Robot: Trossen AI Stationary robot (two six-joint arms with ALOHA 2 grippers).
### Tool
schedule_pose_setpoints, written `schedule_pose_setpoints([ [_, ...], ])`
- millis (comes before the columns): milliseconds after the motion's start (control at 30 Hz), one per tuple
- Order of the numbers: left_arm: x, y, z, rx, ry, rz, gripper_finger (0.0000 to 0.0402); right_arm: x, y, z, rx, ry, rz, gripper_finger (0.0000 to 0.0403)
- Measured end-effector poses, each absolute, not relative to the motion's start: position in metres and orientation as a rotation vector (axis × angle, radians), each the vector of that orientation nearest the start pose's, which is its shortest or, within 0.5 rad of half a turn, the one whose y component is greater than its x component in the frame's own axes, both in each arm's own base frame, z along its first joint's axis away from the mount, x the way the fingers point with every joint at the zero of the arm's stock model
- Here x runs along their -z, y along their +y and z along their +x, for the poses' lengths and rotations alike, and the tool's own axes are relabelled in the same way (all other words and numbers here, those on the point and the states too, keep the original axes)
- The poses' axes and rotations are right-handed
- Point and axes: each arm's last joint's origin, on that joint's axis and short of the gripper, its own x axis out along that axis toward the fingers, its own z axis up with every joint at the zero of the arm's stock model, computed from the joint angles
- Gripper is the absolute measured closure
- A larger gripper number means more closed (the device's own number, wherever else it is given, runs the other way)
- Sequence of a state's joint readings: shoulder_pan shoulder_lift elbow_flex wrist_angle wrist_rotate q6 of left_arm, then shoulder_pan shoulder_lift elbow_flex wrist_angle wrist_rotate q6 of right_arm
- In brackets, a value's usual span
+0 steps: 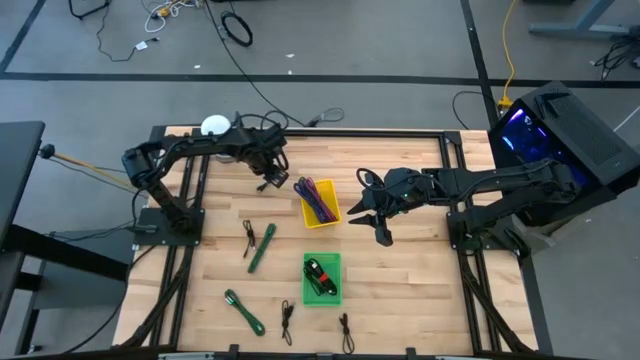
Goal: Pick & Place USB Port
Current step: Put the black charger cable into the green bin
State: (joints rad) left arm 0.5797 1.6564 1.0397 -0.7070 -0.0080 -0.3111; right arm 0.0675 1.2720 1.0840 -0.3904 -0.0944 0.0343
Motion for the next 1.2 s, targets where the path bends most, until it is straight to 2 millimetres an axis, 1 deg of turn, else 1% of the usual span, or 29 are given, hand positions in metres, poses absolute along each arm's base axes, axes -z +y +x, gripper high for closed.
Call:
schedule_pose_setpoints([
  [167, -0.164, 0.166, 0.255, -0.679, 1.267, -0.661, 0.0278, -0.316, 0.021, 0.274, -0.149, 0.582, 0.044, 0.0292],
  [333, -0.157, 0.167, 0.260, -0.683, 1.267, -0.644, 0.0277, -0.316, 0.021, 0.274, -0.149, 0.583, 0.044, 0.0292],
  [500, -0.147, 0.168, 0.260, -0.689, 1.309, -0.647, 0.0277, -0.316, 0.021, 0.274, -0.150, 0.584, 0.044, 0.0292],
  [833, -0.141, 0.170, 0.262, -0.659, 1.334, -0.579, 0.0281, -0.316, 0.027, 0.274, -0.170, 0.584, 0.036, 0.0292],
  [900, -0.141, 0.169, 0.262, -0.635, 1.345, -0.584, 0.0298, -0.316, 0.029, 0.273, -0.176, 0.584, 0.033, 0.0292],
  [933, -0.141, 0.169, 0.261, -0.629, 1.350, -0.583, 0.0314, -0.316, 0.029, 0.273, -0.177, 0.584, 0.033, 0.0292],
  [1033, -0.141, 0.167, 0.262, -0.587, 1.363, -0.535, 0.0378, -0.316, 0.029, 0.273, -0.176, 0.584, 0.034, 0.0292],
  [1067, -0.141, 0.167, 0.263, -0.579, 1.369, -0.513, 0.0385, -0.316, 0.029, 0.273, -0.174, 0.584, 0.035, 0.0292],
  [1200, -0.142, 0.164, 0.262, -0.617, 1.407, -0.429, 0.0392, -0.316, 0.029, 0.273, -0.173, 0.584, 0.036, 0.0292],
])
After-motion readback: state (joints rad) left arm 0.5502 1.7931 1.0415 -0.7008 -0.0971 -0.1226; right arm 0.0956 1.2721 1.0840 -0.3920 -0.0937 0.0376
